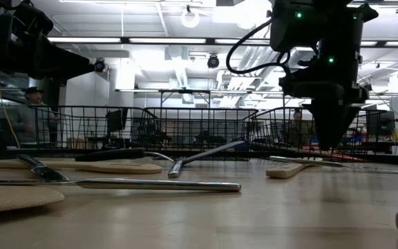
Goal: Pick & Place Kitchen Items
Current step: Put the silver table knife into the middle mesh basket
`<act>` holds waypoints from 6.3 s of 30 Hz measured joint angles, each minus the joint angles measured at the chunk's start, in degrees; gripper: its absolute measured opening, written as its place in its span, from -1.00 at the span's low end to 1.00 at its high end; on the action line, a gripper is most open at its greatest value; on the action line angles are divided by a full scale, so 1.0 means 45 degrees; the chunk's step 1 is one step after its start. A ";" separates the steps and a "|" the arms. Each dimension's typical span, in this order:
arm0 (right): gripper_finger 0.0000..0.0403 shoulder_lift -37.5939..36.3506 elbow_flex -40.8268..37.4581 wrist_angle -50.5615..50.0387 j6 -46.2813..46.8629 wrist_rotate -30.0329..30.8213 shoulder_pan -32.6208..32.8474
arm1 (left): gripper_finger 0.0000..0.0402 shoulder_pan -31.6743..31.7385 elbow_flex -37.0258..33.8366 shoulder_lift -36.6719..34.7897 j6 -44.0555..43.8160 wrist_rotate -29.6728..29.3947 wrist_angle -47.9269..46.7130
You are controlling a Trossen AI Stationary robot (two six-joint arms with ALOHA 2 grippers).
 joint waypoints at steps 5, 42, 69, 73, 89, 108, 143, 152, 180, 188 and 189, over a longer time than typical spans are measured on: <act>-0.08 0.0001 0.0000 0.0005 -0.0726 -0.0013 -0.0036 | -0.30 0.0002 0.0000 0.0000 -0.0004 0.0000 -0.0002; -0.08 0.1645 0.0039 0.0596 -0.1449 -0.0529 -0.0044 | -0.30 0.0002 0.0000 -0.0004 -0.0005 0.0002 0.0000; -0.87 0.1664 0.0000 0.0403 -0.0953 -0.0987 -0.0466 | -0.30 0.0004 0.0000 -0.0005 -0.0004 0.0004 0.0000; -0.87 0.1525 -0.0015 0.0467 -0.0870 -0.1057 -0.0466 | -0.30 0.0004 0.0000 -0.0001 -0.0004 0.0003 0.0000; -0.87 -0.0244 -0.0024 0.0676 -0.0842 -0.0408 -0.0344 | -0.30 0.0003 0.0000 -0.0005 -0.0002 0.0003 -0.0001; -0.87 -0.1040 -0.0010 0.3479 -0.1298 0.1785 0.0529 | -0.30 0.0000 0.0002 -0.0003 -0.0005 -0.0008 0.0034; -0.87 -0.1041 -0.0005 1.4178 -0.8582 0.3152 -0.0411 | -0.30 0.0005 0.1523 0.2051 -0.0121 -0.0019 0.2177; -0.87 -0.1041 0.0000 1.4418 -0.8921 0.3143 -0.0442 | -0.30 0.0339 0.1535 0.5006 0.0331 0.0359 0.5829; -0.87 -0.1041 0.0000 1.4890 -0.9233 0.2689 -0.0617 | -0.30 0.4760 0.5441 1.3156 -0.0568 0.8762 1.0320; -0.87 -0.1041 0.0005 1.4989 -0.9571 0.2230 -0.0617 | -0.30 0.4760 0.6938 1.4970 -0.0654 0.8661 1.0290; -0.87 -0.1041 0.0005 1.4989 -0.9581 0.2229 -0.0617 | -0.30 0.4760 0.7105 1.5143 -0.0636 0.8597 1.0312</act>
